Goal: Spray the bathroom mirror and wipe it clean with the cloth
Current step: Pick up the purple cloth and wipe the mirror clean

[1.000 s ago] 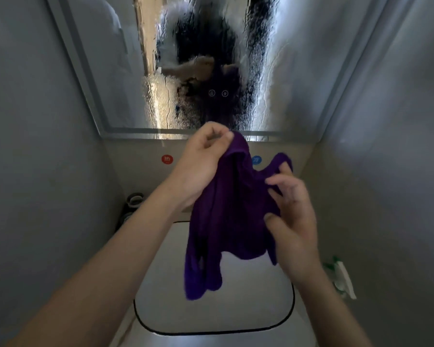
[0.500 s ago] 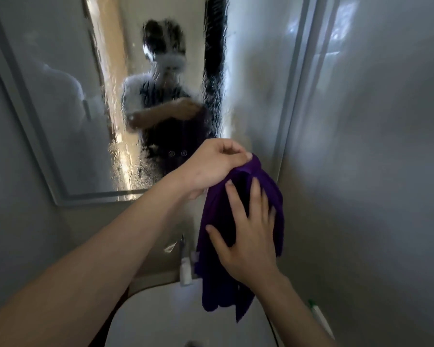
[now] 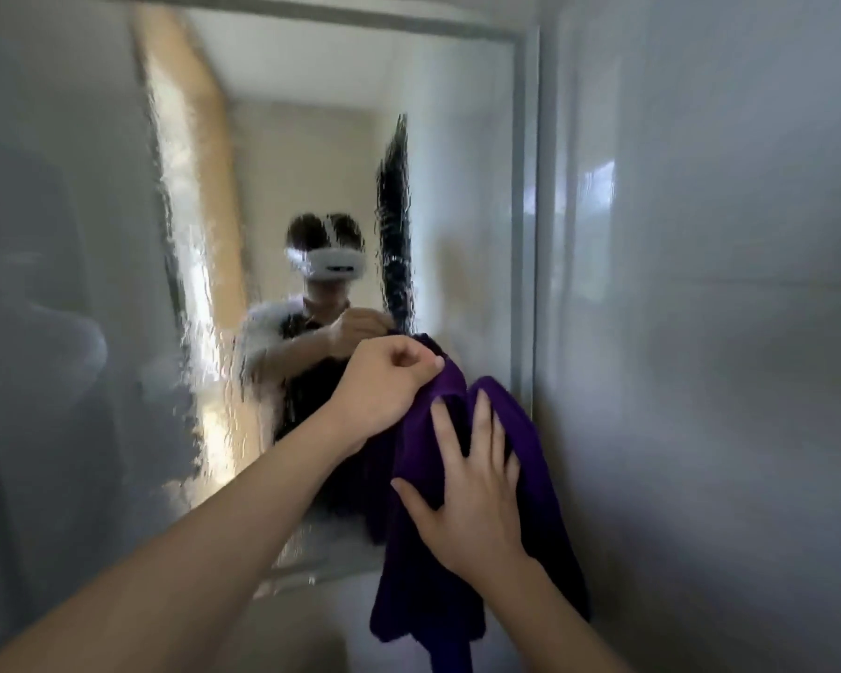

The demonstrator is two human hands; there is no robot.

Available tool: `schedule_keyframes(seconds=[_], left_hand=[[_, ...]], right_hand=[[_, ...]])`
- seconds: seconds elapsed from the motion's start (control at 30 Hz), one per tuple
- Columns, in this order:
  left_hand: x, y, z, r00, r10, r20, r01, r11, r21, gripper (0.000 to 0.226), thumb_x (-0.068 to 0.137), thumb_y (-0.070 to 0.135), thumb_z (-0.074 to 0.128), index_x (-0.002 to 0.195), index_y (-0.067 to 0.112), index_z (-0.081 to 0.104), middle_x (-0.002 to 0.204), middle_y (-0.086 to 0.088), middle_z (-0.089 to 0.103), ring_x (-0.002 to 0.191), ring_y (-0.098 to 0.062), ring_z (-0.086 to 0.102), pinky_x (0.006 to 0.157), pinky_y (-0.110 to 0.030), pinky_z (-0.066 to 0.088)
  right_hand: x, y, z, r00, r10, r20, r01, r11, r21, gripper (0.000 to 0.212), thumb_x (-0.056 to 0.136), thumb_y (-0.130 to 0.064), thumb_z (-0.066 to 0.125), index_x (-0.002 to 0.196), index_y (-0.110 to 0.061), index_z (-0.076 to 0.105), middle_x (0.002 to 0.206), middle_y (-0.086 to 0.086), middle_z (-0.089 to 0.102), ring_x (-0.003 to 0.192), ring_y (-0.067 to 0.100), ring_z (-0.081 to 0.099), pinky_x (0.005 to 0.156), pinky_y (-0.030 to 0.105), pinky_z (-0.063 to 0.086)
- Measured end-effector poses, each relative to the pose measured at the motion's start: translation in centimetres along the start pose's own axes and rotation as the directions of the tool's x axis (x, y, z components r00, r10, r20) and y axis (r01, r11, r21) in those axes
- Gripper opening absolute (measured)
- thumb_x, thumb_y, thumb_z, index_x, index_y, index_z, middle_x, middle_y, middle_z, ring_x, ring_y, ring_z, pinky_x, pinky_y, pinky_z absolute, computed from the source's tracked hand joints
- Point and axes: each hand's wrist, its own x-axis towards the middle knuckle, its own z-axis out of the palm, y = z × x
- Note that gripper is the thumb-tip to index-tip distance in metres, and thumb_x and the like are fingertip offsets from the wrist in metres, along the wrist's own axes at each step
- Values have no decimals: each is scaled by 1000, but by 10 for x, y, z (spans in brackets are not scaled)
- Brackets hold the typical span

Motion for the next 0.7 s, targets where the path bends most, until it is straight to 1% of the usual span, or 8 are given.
schedule_keyframes(seconds=[0.13,0.23,0.33,0.4,0.47,0.53,0.6,0.7], left_hand=[[45,14,-7,989,129,-78,-117,983,140,16,92,18,74,77,13,72,69,5,66,58,1,55,62,-11,45],[81,22,-17,976,183,-117,-154,963,222,16,91,19,74,75,18,72,76,0,73,69,-10,63,77,-30,56],[112,32,-26,956,279,-93,-228,903,363,20,92,23,71,73,26,65,82,2,70,81,-19,65,86,-45,56],[126,36,-32,911,405,-74,-282,745,604,11,94,28,67,84,26,65,98,2,63,100,-22,58,96,-44,48],[138,33,-39,790,612,-31,-319,454,832,9,94,31,67,92,23,70,111,0,57,111,-24,50,102,-43,32],[148,28,-48,693,720,41,-330,266,906,9,91,29,69,90,21,73,113,-3,58,111,-28,51,102,-44,26],[157,25,-54,675,733,84,-336,205,919,9,91,29,69,89,20,73,118,-4,59,114,-29,51,106,-47,27],[161,22,-60,693,714,102,-334,192,923,17,91,33,67,101,20,70,132,-6,57,125,-33,49,112,-57,31]], right_hand=[[56,7,-6,993,-6,-115,8,1000,22,95,90,-71,49,154,-48,-19,167,7,-23,155,35,-7,120,60,14],[95,5,-9,990,-71,-126,65,997,-50,91,92,-71,47,156,-45,-12,167,10,-22,154,37,-4,119,62,15],[134,5,-10,984,-116,-134,102,989,-102,85,94,-69,44,157,-42,-6,167,12,-21,155,37,-2,119,62,17],[159,6,-10,979,-136,-155,116,984,-132,81,96,-68,41,157,-40,-3,168,14,-19,155,37,-2,118,63,18],[183,8,-8,976,-157,-153,136,981,-141,77,97,-65,40,157,-40,-3,167,14,-19,156,37,-5,118,65,17],[200,8,-5,973,-185,-139,165,976,-145,74,98,-64,37,156,-42,-4,167,14,-19,156,36,-7,119,65,16],[209,8,-1,969,-203,-141,183,973,-141,74,97,-66,35,156,-43,-4,168,13,-19,156,35,-8,119,64,16],[216,13,2,962,-214,-168,194,973,-128,75,94,-68,37,157,-45,1,168,10,-18,156,33,-7,119,61,20]])
